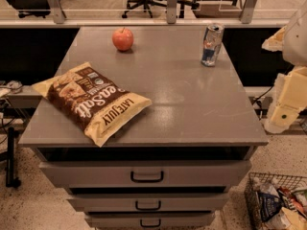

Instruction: Knock redbull can over

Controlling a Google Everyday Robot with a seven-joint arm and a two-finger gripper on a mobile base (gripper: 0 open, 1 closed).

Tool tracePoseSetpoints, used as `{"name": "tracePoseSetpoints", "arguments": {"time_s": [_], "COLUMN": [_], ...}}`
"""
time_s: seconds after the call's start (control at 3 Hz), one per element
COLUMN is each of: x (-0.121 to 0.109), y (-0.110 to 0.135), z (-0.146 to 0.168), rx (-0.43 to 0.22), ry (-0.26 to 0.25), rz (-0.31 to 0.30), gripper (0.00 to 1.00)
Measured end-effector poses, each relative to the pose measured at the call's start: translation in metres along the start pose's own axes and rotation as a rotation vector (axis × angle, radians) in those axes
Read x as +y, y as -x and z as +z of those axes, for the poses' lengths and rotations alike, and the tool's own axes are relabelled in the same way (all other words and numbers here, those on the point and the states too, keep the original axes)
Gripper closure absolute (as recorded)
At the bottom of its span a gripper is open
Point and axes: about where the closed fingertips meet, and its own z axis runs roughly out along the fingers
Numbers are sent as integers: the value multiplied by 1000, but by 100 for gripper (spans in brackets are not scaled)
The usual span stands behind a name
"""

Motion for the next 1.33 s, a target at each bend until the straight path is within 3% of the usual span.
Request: {"name": "tracePoseSetpoints", "arguments": {"time_s": [0.33, 0.67, 1.33], "x": [0, -18, -105], "y": [0, -2, -21], "z": [0, 9, 53], "rx": [0, -16, -93], "ry": [-1, -40, -171], "rz": [0, -7, 79], "gripper": [0, 0, 0]}}
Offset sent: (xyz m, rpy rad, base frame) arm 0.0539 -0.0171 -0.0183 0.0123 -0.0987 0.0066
